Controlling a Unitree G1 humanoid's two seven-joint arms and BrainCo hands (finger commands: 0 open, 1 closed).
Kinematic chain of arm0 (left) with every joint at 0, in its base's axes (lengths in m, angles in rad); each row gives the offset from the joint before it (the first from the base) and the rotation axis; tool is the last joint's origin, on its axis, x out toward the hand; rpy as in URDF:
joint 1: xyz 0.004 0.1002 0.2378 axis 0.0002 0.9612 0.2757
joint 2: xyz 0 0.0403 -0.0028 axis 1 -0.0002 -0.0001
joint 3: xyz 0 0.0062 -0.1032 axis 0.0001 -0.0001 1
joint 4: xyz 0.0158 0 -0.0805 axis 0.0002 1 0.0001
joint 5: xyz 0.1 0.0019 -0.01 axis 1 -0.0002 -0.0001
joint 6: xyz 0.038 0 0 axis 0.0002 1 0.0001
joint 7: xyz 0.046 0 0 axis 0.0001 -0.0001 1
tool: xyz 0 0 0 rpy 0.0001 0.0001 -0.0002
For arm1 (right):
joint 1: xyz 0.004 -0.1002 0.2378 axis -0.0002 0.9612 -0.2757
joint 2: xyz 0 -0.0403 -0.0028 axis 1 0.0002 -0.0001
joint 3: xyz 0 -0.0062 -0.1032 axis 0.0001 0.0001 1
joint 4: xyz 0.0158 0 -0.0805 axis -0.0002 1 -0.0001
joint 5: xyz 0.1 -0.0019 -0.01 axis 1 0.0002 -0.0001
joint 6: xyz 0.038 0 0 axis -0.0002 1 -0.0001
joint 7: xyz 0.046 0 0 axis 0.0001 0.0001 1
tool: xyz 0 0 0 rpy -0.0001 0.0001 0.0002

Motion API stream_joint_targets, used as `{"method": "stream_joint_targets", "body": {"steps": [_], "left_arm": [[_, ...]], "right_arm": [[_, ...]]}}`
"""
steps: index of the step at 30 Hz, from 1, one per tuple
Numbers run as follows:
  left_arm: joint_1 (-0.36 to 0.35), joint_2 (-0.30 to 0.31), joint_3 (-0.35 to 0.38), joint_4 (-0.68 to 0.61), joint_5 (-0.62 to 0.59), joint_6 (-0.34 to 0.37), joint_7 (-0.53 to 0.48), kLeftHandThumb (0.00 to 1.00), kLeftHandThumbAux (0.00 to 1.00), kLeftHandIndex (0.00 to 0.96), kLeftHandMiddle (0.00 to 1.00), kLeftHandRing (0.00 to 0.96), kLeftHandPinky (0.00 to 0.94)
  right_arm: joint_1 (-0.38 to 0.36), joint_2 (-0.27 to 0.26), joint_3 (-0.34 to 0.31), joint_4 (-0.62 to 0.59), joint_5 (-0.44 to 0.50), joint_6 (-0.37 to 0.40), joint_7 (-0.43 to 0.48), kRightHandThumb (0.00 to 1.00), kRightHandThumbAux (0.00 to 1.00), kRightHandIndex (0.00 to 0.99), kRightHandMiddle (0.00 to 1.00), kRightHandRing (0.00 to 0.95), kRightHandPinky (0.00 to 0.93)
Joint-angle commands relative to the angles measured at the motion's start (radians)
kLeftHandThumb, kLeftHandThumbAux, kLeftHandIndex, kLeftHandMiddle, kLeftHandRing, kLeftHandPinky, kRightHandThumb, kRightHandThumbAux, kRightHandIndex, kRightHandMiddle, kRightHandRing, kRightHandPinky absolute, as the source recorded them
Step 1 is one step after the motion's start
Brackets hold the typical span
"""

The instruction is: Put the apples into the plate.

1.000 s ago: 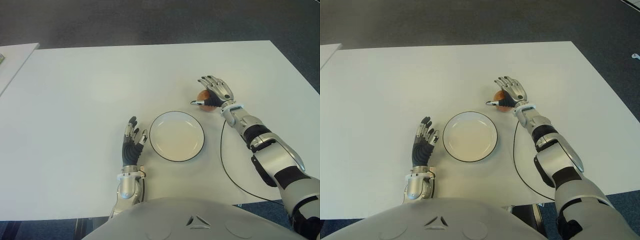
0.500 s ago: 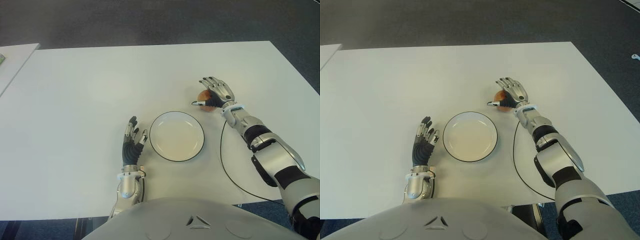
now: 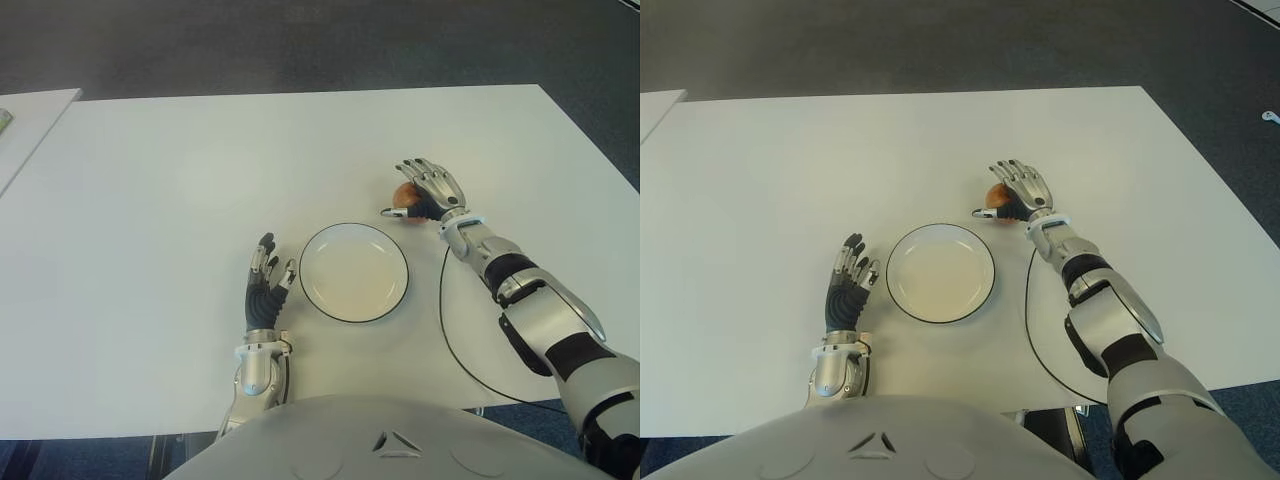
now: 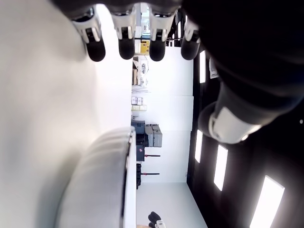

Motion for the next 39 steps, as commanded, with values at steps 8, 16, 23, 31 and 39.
{"method": "stream_joint_targets", "body": {"steps": [8,16,23,31,39], "left_arm": [[0.008,-0.068,-0.02,-0.016,-0.012,0.047,-0.011,0.0,0.654,0.049,0.032,0.0,0.0],[0.008,-0.068,-0.019,-0.007,-0.014,0.038,-0.011,0.0,0.663,0.042,0.02,0.0,0.0],[0.023,-0.061,-0.027,-0.037,-0.01,0.038,-0.014,0.0,0.653,0.039,0.015,0.0,0.0],[0.035,-0.064,-0.037,-0.071,-0.014,0.062,-0.012,0.0,0.651,0.038,0.019,0.0,0.0],[0.041,-0.068,-0.04,-0.091,-0.019,0.088,-0.008,0.001,0.649,0.042,0.021,0.0,0.0]], "right_arm": [[0.08,-0.002,0.046,0.075,-0.015,0.041,0.07,0.338,0.341,0.0,0.0,0.0,0.0],[0.075,0.0,0.046,0.074,-0.013,0.048,0.067,0.389,0.407,0.0,0.0,0.0,0.0],[0.072,-0.009,0.054,0.068,-0.02,0.051,0.05,0.449,0.384,0.0,0.043,0.005,0.0],[0.065,-0.025,0.069,0.059,-0.027,0.039,0.011,0.479,0.406,0.005,0.127,0.066,0.0],[0.053,-0.032,0.1,0.069,-0.045,0.046,-0.015,0.504,0.468,0.274,0.319,0.259,0.13]]}}
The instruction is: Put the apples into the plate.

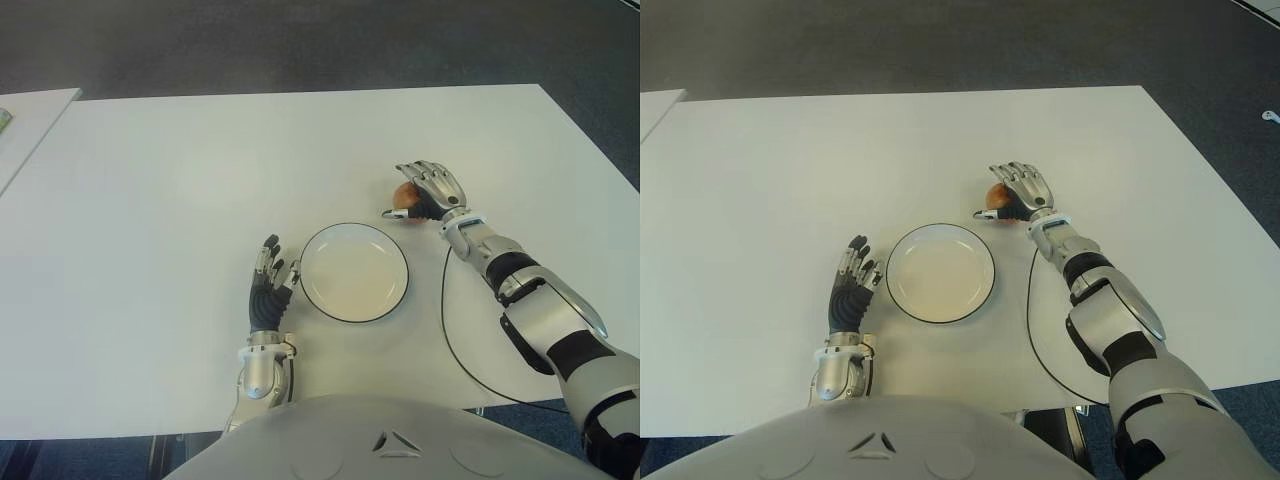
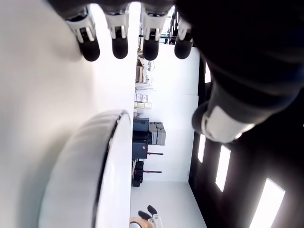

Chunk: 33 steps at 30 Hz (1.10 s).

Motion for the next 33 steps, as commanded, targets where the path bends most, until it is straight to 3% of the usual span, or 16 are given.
{"method": "stream_joint_targets", "body": {"steps": [1,3,5,9,17,33], "left_arm": [[-0.004,-0.058,-0.004,0.001,-0.005,0.033,-0.003,0.001,0.649,0.042,0.021,0.0,0.0],[-0.005,-0.059,-0.004,0.002,-0.002,0.033,-0.002,0.0,0.653,0.043,0.021,0.0,0.0],[-0.003,-0.059,-0.006,0.001,0.0,0.031,-0.003,0.0,0.656,0.046,0.024,0.0,0.0],[0.0,-0.058,-0.009,-0.004,0.0,0.028,-0.005,0.0,0.658,0.051,0.031,0.0,0.0],[-0.003,-0.058,-0.004,0.007,0.001,0.024,-0.004,0.0,0.655,0.048,0.029,0.0,0.0],[-0.005,-0.059,-0.003,0.014,0.006,0.024,-0.001,0.007,0.608,0.044,0.024,0.0,0.0]], "right_arm": [[0.054,-0.022,0.056,0.069,-0.055,0.05,0.038,0.507,0.476,0.306,0.359,0.305,0.18],[0.038,-0.028,0.102,0.08,-0.099,0.057,0.032,0.618,0.612,0.38,0.512,0.481,0.429],[0.033,-0.035,0.142,0.082,-0.135,0.06,0.021,0.659,0.659,0.408,0.586,0.561,0.543],[0.039,-0.044,0.162,0.083,-0.141,0.049,0.02,0.694,0.701,0.432,0.673,0.657,0.656],[0.035,-0.041,0.12,0.093,-0.068,0.003,0.107,0.706,0.716,0.44,0.754,0.74,0.747],[0.034,-0.037,0.084,0.086,-0.008,-0.012,0.197,0.709,0.719,0.44,0.809,0.774,0.737]]}}
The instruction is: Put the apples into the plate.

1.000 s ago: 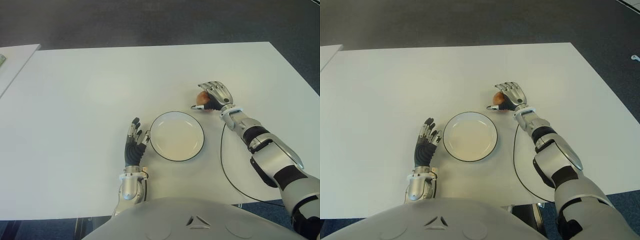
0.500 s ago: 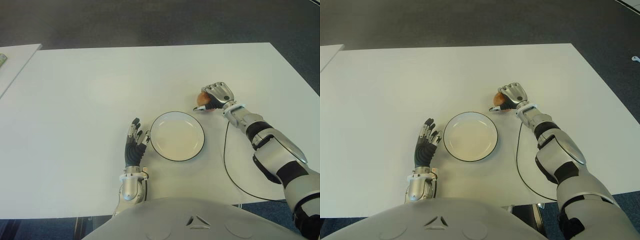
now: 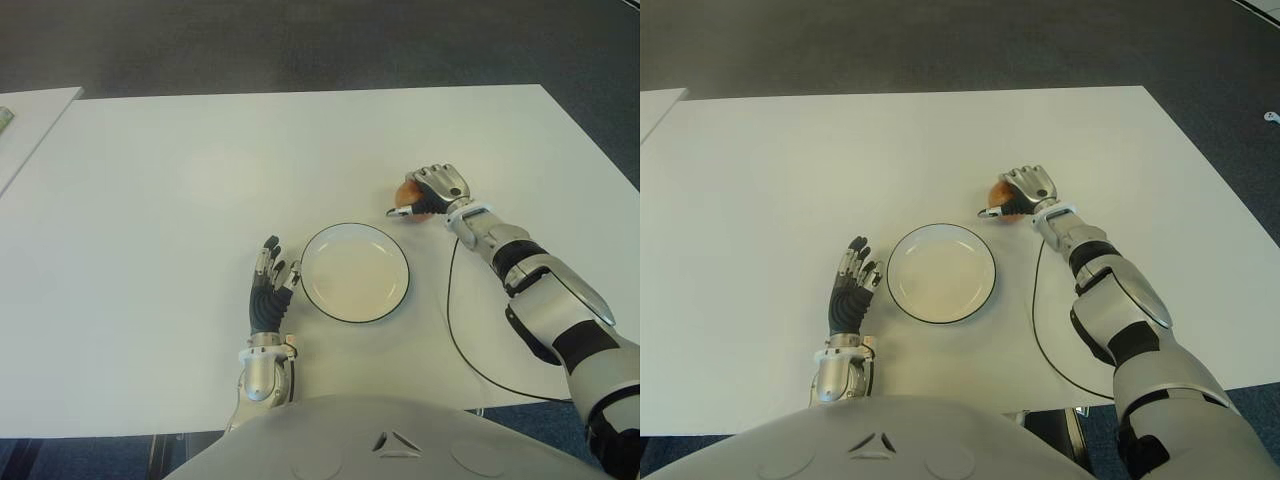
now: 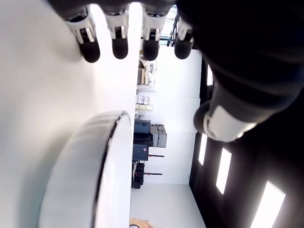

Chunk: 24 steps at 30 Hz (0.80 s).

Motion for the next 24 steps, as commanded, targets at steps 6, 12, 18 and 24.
{"method": "stream_joint_targets", "body": {"steps": [6,12,18,24], "left_arm": [[-0.016,-0.054,-0.001,0.029,0.002,0.002,-0.004,0.006,0.617,0.043,0.025,0.0,0.0],[-0.014,-0.055,-0.003,0.026,0.001,0.003,-0.004,0.0,0.652,0.043,0.028,0.0,0.0],[-0.013,-0.055,-0.003,0.027,-0.006,0.005,-0.008,0.0,0.667,0.043,0.027,0.0,0.0],[-0.016,-0.056,-0.001,0.032,-0.008,0.004,-0.008,0.0,0.672,0.043,0.026,0.0,0.0]], "right_arm": [[0.098,-0.008,0.004,0.052,-0.001,-0.017,0.091,0.709,0.719,0.44,0.815,0.778,0.735],[0.099,-0.007,-0.009,0.049,0.016,-0.021,0.085,0.711,0.718,0.44,0.81,0.775,0.717],[0.095,-0.008,-0.035,0.043,0.041,-0.035,0.06,0.714,0.717,0.44,0.821,0.787,0.755],[0.073,-0.018,-0.075,0.025,0.075,-0.076,0.032,0.716,0.717,0.44,0.845,0.807,0.784]]}}
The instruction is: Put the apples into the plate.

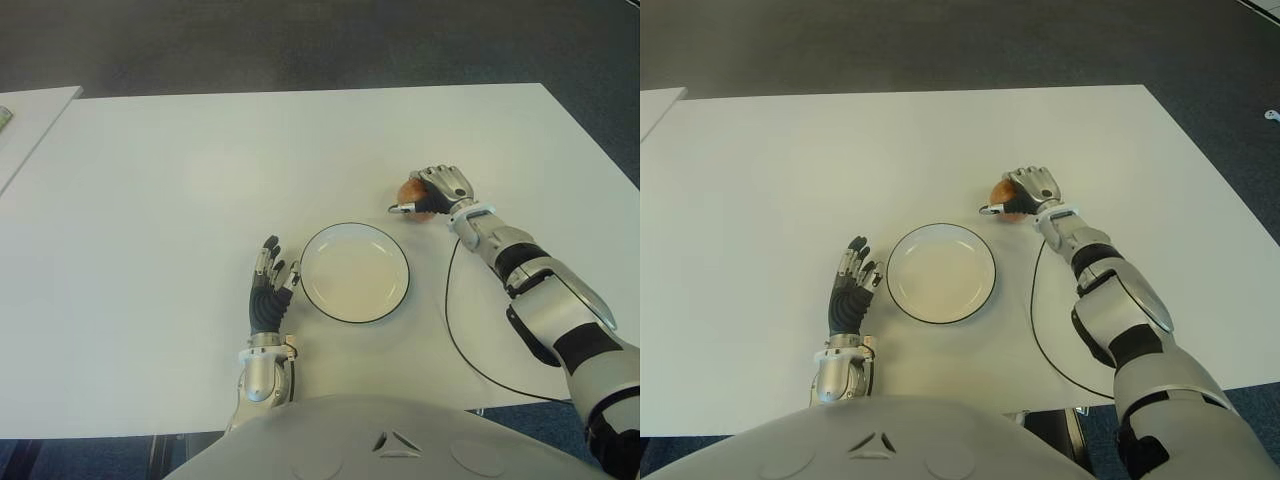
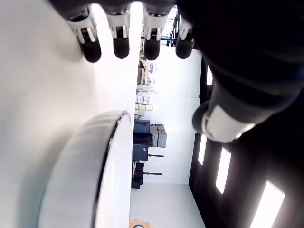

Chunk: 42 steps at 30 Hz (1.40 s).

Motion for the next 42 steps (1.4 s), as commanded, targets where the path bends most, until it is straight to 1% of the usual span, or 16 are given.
{"method": "stream_joint_targets", "body": {"steps": [1,3,7,16,21,25,29,32,38,40,42], "left_arm": [[-0.016,-0.054,-0.001,0.028,-0.003,0.016,-0.008,0.0,0.674,0.043,0.025,0.0,0.0],[-0.017,-0.053,-0.001,0.029,-0.001,0.015,-0.008,0.0,0.678,0.042,0.024,0.0,0.0],[-0.016,-0.049,-0.005,0.024,-0.002,0.014,-0.015,0.0,0.681,0.042,0.023,0.0,0.0],[-0.007,-0.047,-0.01,0.007,0.013,0.019,-0.011,0.0,0.655,0.046,0.031,0.0,0.0],[-0.001,-0.057,-0.011,-0.013,0.014,0.045,-0.004,0.0,0.637,0.056,0.041,0.004,0.0],[0.001,-0.061,-0.012,-0.024,0.011,0.062,-0.003,0.0,0.621,0.063,0.045,0.005,0.0],[0.0,-0.064,-0.011,-0.027,0.018,0.075,0.004,0.0,0.609,0.064,0.043,0.001,0.0],[0.0,-0.063,-0.012,-0.03,0.023,0.078,0.006,0.0,0.6,0.062,0.039,0.0,0.0],[0.005,-0.061,-0.015,-0.043,0.021,0.082,-0.003,0.011,0.565,0.058,0.037,0.0,0.0],[0.006,-0.061,-0.016,-0.046,0.021,0.084,-0.003,0.014,0.555,0.059,0.039,0.0,0.0],[0.004,-0.061,-0.014,-0.045,0.027,0.085,0.001,0.014,0.555,0.058,0.039,0.0,0.0]], "right_arm": [[0.048,-0.013,-0.014,0.019,0.007,-0.035,0.021,0.716,0.717,0.44,0.85,0.812,0.792],[0.041,-0.016,-0.024,0.014,0.012,-0.045,0.017,0.717,0.717,0.44,0.856,0.818,0.808],[0.015,-0.028,-0.053,-0.026,0.034,-0.09,0.008,0.719,0.717,0.44,0.866,0.827,0.825],[0.001,-0.048,-0.102,-0.09,0.049,-0.152,-0.031,0.725,0.715,0.44,0.876,0.841,0.841],[-0.003,-0.066,-0.124,-0.155,0.043,-0.185,-0.049,0.729,0.714,0.44,0.874,0.84,0.837],[0.001,-0.077,-0.137,-0.204,0.041,-0.192,-0.043,0.731,0.713,0.44,0.87,0.839,0.833],[0.02,-0.091,-0.158,-0.294,0.044,-0.199,-0.027,0.733,0.712,0.441,0.86,0.832,0.824],[0.037,-0.095,-0.171,-0.337,0.045,-0.193,-0.014,0.735,0.711,0.441,0.854,0.829,0.82],[0.089,-0.095,-0.201,-0.46,0.055,-0.182,0.027,0.737,0.71,0.441,0.845,0.823,0.815],[0.116,-0.097,-0.21,-0.52,0.055,-0.175,0.044,0.737,0.71,0.441,0.843,0.822,0.815],[0.159,-0.099,-0.219,-0.611,0.05,-0.16,0.066,0.737,0.71,0.441,0.843,0.822,0.815]]}}
